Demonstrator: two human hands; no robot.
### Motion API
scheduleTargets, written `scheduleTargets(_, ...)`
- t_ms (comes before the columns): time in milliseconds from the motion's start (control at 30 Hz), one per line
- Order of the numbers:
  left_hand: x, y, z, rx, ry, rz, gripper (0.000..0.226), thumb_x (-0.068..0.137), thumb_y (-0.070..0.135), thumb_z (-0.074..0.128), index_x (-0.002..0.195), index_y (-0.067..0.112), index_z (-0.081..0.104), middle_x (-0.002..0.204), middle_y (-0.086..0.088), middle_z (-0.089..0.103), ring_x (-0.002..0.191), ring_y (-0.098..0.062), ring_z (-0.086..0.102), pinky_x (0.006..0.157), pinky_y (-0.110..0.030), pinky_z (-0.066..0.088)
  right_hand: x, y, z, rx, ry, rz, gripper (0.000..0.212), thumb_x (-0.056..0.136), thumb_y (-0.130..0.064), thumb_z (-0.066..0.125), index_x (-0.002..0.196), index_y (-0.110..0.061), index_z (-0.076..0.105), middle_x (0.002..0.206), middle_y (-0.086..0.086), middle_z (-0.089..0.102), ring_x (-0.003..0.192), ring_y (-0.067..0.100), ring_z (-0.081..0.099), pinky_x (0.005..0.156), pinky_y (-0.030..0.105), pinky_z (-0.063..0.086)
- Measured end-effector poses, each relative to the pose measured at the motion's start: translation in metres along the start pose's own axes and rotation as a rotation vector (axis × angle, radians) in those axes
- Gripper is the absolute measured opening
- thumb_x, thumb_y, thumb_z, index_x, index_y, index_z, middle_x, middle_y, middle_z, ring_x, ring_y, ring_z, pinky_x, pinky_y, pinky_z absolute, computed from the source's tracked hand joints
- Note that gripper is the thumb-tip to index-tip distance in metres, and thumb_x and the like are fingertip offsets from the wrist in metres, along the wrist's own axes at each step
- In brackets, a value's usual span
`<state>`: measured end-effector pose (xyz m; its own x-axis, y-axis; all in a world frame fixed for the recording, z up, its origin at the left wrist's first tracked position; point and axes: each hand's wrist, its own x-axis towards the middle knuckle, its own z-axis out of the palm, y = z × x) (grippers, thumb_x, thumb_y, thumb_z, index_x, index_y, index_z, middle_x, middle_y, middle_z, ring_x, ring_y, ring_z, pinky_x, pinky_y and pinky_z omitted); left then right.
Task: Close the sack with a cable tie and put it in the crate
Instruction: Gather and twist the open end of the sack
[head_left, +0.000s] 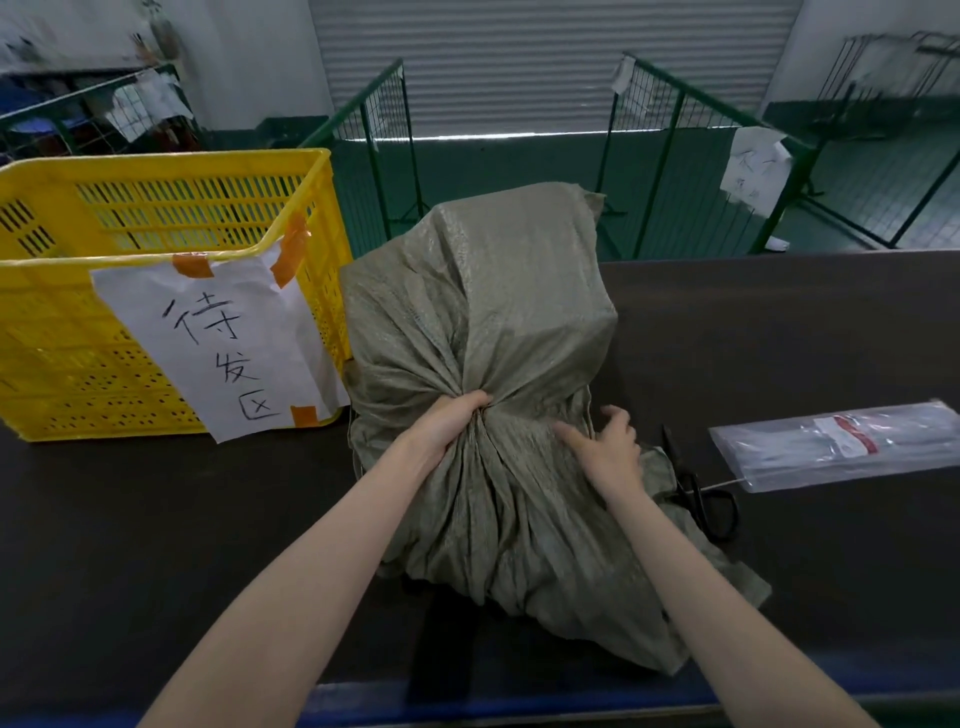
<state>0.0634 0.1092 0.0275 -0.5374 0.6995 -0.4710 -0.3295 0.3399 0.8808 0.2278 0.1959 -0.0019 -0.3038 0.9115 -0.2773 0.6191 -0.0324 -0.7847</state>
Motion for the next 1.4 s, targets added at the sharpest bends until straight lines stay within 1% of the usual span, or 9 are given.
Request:
scheduleTargets(100,-0.002,0.000,-0.001,0.063,-0.035,0.002,0.047,0.079,0.033,0.075,0.119,0.010,0.063,0.105,-0.002,0.069,0.092,-0.014,0.065,0.085,-0.023,0.046,0.015,0.004,0.000,0.378,-0.187,0.219,0.092,0.075,-0.038,0.077,0.140,-0.001,0.024,0.124,0.009,0.052,0.114,0.029,0.054,0.097,0.041,0.046)
scheduleTargets(200,-0.002,-0.001,-0.002,0.161,-0.044,-0.016,0.041,0.073,0.020,0.081,0.108,0.005,0.067,0.088,0.001,0.069,0.078,-0.009,0.064,0.068,-0.019,0.050,0.018,0.005,-0.003,0.485,-0.303,0.290,0.065,0.072,-0.028,0.081,0.119,0.009,0.054,0.103,0.014,0.068,0.090,0.026,0.066,0.077,0.034,0.053)
scheduleTargets(300,0.002,-0.004,-0.003,0.204,-0.003,-0.009,0.046,0.075,0.014,0.079,0.117,0.005,0.064,0.106,-0.004,0.068,0.089,-0.015,0.063,0.081,-0.022,0.047,0.016,0.001,-0.004,0.600,-0.356,0.253,0.029,0.080,-0.010,0.073,0.103,0.007,0.065,0.094,0.019,0.070,0.078,0.026,0.067,0.071,0.034,0.054)
scheduleTargets(500,0.005,-0.007,0.000,0.178,0.054,0.003,0.043,0.082,0.006,0.068,0.124,0.000,0.059,0.118,-0.014,0.065,0.095,-0.022,0.062,0.085,-0.025,0.047,0.002,-0.001,0.002,0.793,-0.429,0.200,0.033,0.085,0.000,0.061,0.116,0.007,0.059,0.107,0.024,0.068,0.097,0.033,0.066,0.084,0.041,0.054)
scheduleTargets(733,0.006,-0.011,0.004,0.085,0.048,-0.025,0.032,0.086,0.007,0.064,0.118,0.000,0.062,0.102,-0.010,0.065,0.083,-0.019,0.062,0.063,-0.018,0.050,-0.009,0.005,0.001,0.976,-0.573,0.341,0.022,0.090,-0.015,0.056,0.104,0.000,0.066,0.087,0.015,0.075,0.077,0.025,0.072,0.074,0.038,0.052)
scheduleTargets(867,0.006,-0.011,0.002,0.068,-0.021,-0.050,0.053,0.077,0.029,0.077,0.122,0.006,0.061,0.113,-0.004,0.066,0.098,-0.017,0.064,0.090,-0.024,0.047,-0.006,-0.002,0.000,0.984,-0.595,0.349,0.035,0.086,-0.016,0.058,0.117,-0.001,0.061,0.102,0.018,0.071,0.084,0.026,0.071,0.080,0.040,0.054)
scheduleTargets(967,0.004,-0.008,-0.002,0.092,-0.129,-0.202,0.061,0.071,0.039,0.079,0.122,0.010,0.062,0.117,-0.010,0.069,0.104,-0.023,0.066,0.098,-0.035,0.048,-0.003,-0.010,-0.003,0.991,-0.647,0.295,0.027,0.089,-0.012,0.053,0.109,0.003,0.063,0.093,0.017,0.073,0.079,0.025,0.072,0.072,0.034,0.060)
scheduleTargets(1167,0.006,-0.012,-0.012,0.045,-0.216,-0.334,0.024,0.087,0.026,0.065,0.100,0.006,0.067,0.084,-0.011,0.073,0.077,-0.022,0.067,0.071,-0.029,0.053,-0.009,-0.013,0.004,0.824,-0.626,0.185,0.045,0.082,-0.004,0.064,0.125,0.002,0.053,0.113,0.022,0.068,0.101,0.032,0.068,0.083,0.040,0.056)
scheduleTargets(1400,0.008,-0.014,-0.003,-0.021,-0.062,-0.133,0.027,0.090,0.008,0.058,0.115,-0.003,0.060,0.083,-0.009,0.065,0.071,-0.016,0.063,0.056,-0.020,0.051,-0.022,0.001,-0.004,0.857,-0.660,0.186,0.045,0.081,-0.011,0.065,0.123,0.000,0.056,0.115,0.019,0.068,0.109,0.032,0.065,0.094,0.043,0.050)
